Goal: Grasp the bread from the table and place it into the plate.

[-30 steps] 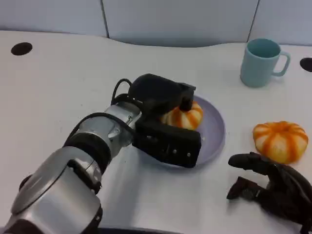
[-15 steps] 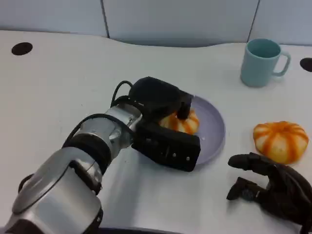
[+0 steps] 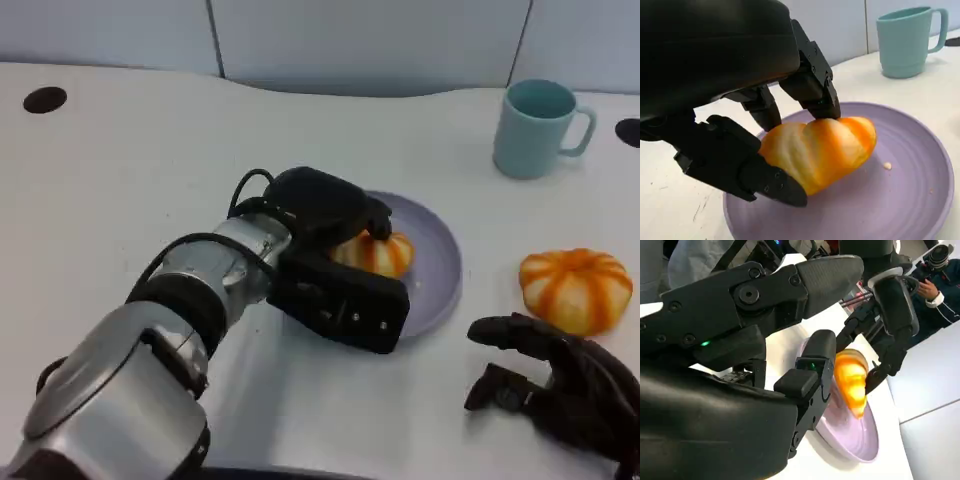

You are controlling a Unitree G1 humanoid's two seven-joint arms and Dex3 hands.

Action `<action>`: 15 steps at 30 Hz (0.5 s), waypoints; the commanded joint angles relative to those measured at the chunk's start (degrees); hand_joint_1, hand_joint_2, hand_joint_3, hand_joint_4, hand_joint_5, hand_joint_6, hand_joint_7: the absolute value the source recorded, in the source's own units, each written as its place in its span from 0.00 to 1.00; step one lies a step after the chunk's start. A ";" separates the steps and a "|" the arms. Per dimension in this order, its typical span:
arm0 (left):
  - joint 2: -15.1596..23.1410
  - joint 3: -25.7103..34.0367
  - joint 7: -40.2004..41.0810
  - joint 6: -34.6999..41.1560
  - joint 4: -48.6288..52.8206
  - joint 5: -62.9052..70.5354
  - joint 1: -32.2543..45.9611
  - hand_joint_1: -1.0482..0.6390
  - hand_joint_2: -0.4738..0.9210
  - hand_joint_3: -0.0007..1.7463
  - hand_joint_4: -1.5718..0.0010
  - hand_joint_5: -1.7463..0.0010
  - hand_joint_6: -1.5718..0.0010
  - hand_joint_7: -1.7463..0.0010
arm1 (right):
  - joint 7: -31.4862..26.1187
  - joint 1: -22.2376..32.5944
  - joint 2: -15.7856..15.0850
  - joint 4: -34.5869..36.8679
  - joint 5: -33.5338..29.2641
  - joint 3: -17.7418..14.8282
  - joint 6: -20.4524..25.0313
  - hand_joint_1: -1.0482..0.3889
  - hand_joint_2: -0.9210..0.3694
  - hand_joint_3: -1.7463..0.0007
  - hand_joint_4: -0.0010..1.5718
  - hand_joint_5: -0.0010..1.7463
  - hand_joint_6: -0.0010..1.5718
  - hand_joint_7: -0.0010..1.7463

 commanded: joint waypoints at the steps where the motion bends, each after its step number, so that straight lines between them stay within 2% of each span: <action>1: 0.37 -0.40 -3.25 0.96 0.32 0.24 -1.96 0.27 1.00 0.09 0.86 0.67 0.74 0.92 | -0.52 0.84 0.00 0.44 -0.11 0.04 0.25 0.45 0.00 0.92 0.32 0.76 0.41 0.44; 8: 0.40 0.36 -6.88 1.04 0.09 -0.73 -2.50 0.17 1.00 0.11 0.95 0.70 0.77 0.94 | -0.34 0.63 -0.12 0.69 -0.11 0.02 0.31 0.46 0.00 0.92 0.32 0.76 0.40 0.44; 15: 1.21 1.81 -7.11 -0.38 -0.71 -1.99 -2.55 0.11 1.00 0.16 0.94 0.70 0.77 0.94 | -0.54 0.74 -0.21 0.51 -0.45 0.20 -0.02 0.45 0.00 0.92 0.32 0.77 0.41 0.44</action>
